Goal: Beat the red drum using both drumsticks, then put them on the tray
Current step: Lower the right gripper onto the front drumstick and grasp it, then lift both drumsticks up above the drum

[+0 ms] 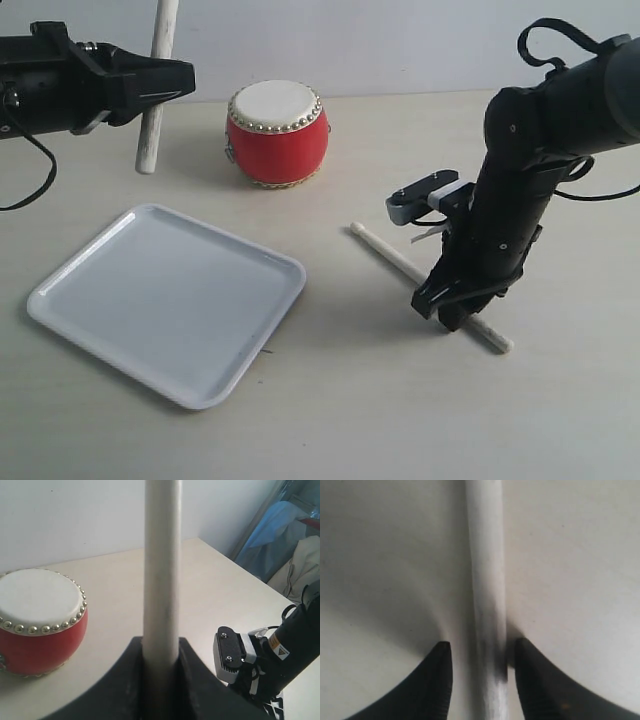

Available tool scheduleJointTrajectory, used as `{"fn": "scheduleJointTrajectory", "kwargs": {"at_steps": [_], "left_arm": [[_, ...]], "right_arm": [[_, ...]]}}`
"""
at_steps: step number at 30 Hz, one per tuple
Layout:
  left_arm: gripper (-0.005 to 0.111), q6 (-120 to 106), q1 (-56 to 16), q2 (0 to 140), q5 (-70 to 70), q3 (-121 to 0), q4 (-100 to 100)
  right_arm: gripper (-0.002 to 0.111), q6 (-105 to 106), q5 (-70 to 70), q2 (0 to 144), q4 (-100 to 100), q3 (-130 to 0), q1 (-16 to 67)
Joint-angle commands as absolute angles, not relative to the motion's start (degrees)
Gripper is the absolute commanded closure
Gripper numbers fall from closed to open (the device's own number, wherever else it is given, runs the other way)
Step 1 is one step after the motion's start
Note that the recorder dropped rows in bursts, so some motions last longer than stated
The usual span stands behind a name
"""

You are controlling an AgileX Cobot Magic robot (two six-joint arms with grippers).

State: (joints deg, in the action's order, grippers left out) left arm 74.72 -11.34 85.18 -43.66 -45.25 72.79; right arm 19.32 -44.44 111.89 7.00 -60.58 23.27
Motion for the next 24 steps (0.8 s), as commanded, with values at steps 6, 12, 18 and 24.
{"fn": "scheduleJointTrajectory", "kwargs": {"at_steps": [6,12,18,24], "left_arm": [[0.107,75.2,-11.3,84.7,-43.6,-45.6,73.0],[0.107,75.6,-11.3,84.5,-42.5,-45.9,74.5],[0.107,92.5,-11.3,82.4,-35.5,-50.1,94.5],[0.107,101.5,-11.3,81.4,-33.1,-55.1,99.9]], "right_arm": [[0.080,19.6,-43.4,113.4,7.3,-60.3,23.4],[0.108,17.2,-44.5,112.6,7.0,-60.4,23.4],[0.108,16.2,-47.1,105.2,7.4,-64.2,23.4],[0.108,16.3,-60.3,100.9,6.6,-78.1,23.4]]}}
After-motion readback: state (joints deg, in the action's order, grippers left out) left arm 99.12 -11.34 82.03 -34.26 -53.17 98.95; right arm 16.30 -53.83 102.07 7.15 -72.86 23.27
